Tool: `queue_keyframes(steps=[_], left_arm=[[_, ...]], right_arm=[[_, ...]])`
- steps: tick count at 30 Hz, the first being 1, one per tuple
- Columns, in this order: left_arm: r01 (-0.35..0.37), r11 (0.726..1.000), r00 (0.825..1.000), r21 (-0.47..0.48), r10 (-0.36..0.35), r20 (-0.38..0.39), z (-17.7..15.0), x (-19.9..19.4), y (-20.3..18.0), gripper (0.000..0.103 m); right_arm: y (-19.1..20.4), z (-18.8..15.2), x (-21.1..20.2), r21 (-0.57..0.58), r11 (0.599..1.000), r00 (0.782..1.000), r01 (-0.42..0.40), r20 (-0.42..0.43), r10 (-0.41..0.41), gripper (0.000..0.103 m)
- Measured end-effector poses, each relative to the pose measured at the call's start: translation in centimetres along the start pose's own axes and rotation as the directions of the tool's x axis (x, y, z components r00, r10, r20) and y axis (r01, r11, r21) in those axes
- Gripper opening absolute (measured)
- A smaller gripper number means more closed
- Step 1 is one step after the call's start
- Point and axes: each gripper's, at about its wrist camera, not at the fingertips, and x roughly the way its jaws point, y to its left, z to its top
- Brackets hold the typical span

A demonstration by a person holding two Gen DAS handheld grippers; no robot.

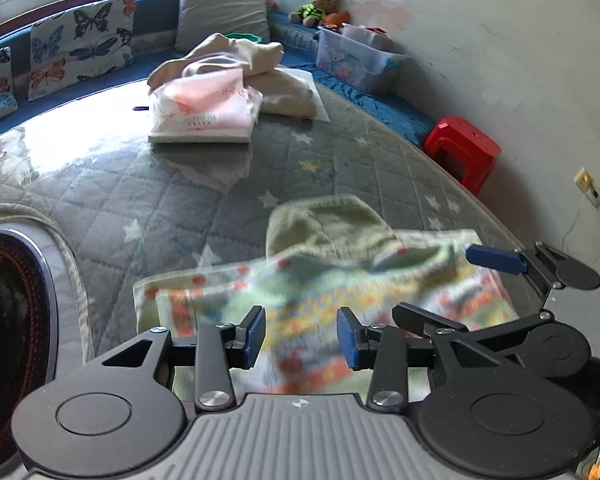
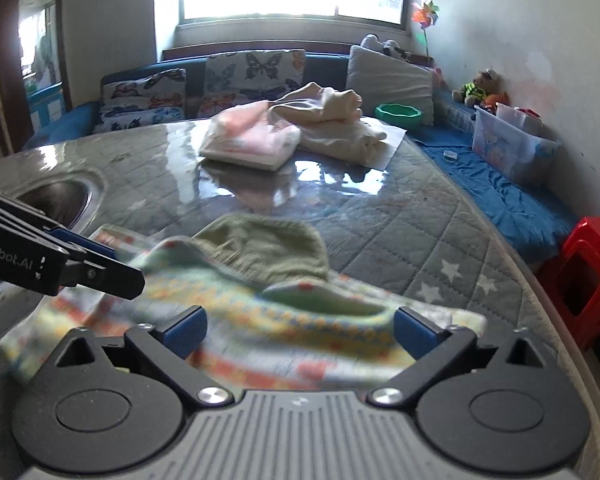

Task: Fold clothes
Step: 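Press and smooth the folded shirt flat with both open grippers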

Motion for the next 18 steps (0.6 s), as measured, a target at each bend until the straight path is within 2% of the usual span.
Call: queue_keyframes(steps=[8,11,15,18], left_arm=[[-0.016,0.998,1.0,0.058,0.016,-0.002,-3.7,-1.3,-0.9,0.044],[-0.033,0.997,0.999,0.076,0.032,0.01,-4.9,-1.6,-1.2,0.044],[-0.045,0.995,0.999,0.085,0.043,0.026,-5.6,-2.0,-1.4,0.046],[-0.045,0.996,0.998,0.081,0.042,0.041,-5.6,-2.7,-1.3,0.046]], right_arm=[[2.1,-2.4,-2.6,-0.024,1.0,1.0,-0.004,0.001,0.004,0.095],[2.3,-3.2,-3.4,0.013,1.0,1.0,0.002,0.004,-0.002,0.093],[2.4,-4.5,-4.5,0.054,0.998,1.0,0.017,-0.005,-0.017,0.09],[2.4,-5.0,-5.6,0.054,0.998,0.999,0.038,0.018,-0.039,0.086]])
